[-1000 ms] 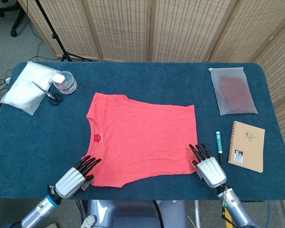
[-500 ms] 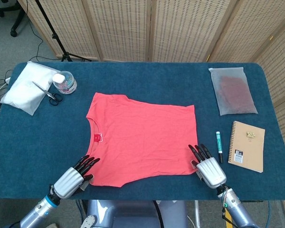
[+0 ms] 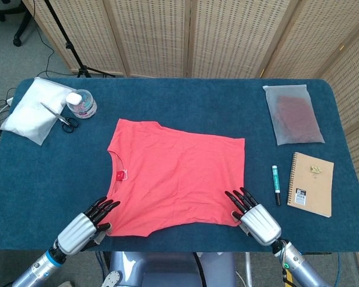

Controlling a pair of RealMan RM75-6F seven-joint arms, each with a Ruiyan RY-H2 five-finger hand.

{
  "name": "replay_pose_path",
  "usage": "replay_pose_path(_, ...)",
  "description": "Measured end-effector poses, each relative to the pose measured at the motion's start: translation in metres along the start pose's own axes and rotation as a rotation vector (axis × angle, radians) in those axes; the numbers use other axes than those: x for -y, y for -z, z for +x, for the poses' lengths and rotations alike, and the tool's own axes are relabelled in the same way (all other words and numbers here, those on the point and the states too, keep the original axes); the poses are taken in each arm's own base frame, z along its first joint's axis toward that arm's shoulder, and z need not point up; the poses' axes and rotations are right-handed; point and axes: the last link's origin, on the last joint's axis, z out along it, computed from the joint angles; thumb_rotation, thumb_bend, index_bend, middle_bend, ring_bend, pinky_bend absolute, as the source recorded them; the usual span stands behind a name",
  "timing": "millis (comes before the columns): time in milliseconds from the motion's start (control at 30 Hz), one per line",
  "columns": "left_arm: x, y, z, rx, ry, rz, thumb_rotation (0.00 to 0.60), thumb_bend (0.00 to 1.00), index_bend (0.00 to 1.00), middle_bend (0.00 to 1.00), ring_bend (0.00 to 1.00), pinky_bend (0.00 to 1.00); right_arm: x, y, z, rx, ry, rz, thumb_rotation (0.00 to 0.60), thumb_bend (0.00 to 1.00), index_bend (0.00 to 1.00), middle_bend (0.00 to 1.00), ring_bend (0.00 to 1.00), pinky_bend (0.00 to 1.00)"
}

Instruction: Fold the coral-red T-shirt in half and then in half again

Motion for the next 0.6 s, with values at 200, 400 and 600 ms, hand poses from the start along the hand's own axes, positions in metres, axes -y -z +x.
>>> replay_pose_path(200, -0.01, 0.011, 0.014, -0.004, 0.041, -0.036, 0.6, 0.63, 0.72, 0.0, 0.0, 0.0, 0.008, 0.008, 0.012, 0.033, -0.008, 0.124, 0.6, 0.54, 0.64, 0.01, 0.0, 0.0)
replay_pose_path(400, -0.02, 0.026, 0.024, 0.021, 0.087, -0.049, 0.6, 0.63, 0.72, 0.0, 0.0, 0.0, 0.017, 0.015, 0.017, 0.069, -0.024, 0.22, 0.6, 0.54, 0.64, 0.02, 0.0, 0.0)
replay_pose_path(600, -0.026, 0.041, 0.033, 0.055, 0.115, -0.046, 0.6, 0.63, 0.72, 0.0, 0.0, 0.0, 0.025, 0.023, 0.018, 0.092, -0.03, 0.285, 0.6, 0.54, 0.64, 0.02, 0.0, 0.0)
